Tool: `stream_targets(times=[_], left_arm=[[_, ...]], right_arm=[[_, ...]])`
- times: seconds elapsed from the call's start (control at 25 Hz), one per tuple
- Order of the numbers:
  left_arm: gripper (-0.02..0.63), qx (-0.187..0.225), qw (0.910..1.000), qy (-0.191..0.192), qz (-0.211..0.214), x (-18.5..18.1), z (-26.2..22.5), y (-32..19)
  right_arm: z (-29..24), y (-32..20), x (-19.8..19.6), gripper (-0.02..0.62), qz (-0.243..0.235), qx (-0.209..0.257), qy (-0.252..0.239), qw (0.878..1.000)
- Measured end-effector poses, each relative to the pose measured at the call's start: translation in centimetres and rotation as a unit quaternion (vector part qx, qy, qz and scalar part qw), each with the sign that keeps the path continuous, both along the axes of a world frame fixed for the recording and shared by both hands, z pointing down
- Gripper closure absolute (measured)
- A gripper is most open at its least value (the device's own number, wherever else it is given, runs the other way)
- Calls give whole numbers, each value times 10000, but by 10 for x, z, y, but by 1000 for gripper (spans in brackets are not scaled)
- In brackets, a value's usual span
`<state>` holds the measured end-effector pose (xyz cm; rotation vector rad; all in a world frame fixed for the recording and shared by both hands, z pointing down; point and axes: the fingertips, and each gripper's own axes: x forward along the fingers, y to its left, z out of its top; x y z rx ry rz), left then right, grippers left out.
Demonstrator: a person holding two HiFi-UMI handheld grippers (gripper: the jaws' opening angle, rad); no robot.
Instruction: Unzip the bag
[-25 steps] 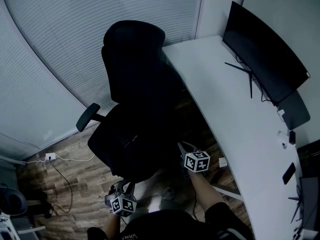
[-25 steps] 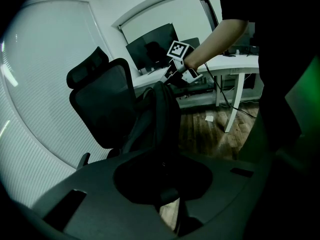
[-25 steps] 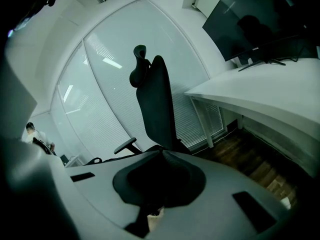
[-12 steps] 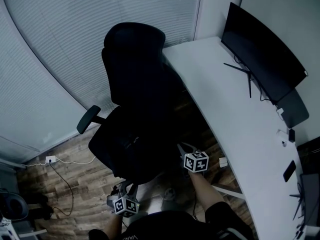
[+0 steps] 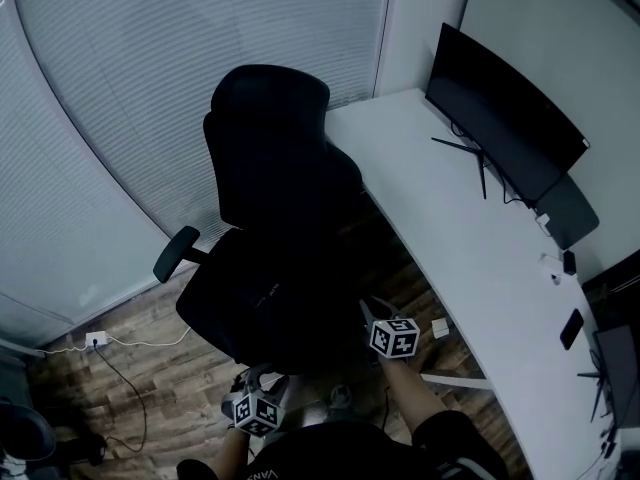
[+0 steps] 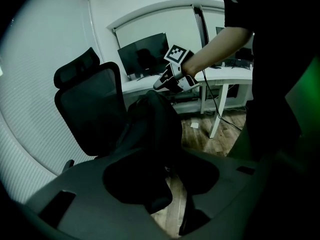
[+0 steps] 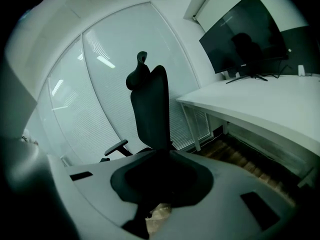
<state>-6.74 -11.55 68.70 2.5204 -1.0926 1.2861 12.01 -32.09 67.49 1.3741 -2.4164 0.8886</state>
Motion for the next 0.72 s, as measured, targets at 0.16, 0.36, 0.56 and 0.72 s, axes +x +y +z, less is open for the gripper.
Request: stream_targets(times=[0.16,0.36,0.56,0.72], left_arm=[[425,59,9996,210,156,1,-9,4],[423,476,9962,714,155,2,-38,-3],[417,746,9930,914,109,-8,-70,-9],[417,870,9896,1150,4,-18,-96,-5]], right_arm=[[-15,16,1,469,241,95,-167,9995],[-35,39,-1,434,521,217,-305,9979],[-55,66,-9,434,742,348,-452,9956],[-80,90,-18,434,868,595,-505,9932]])
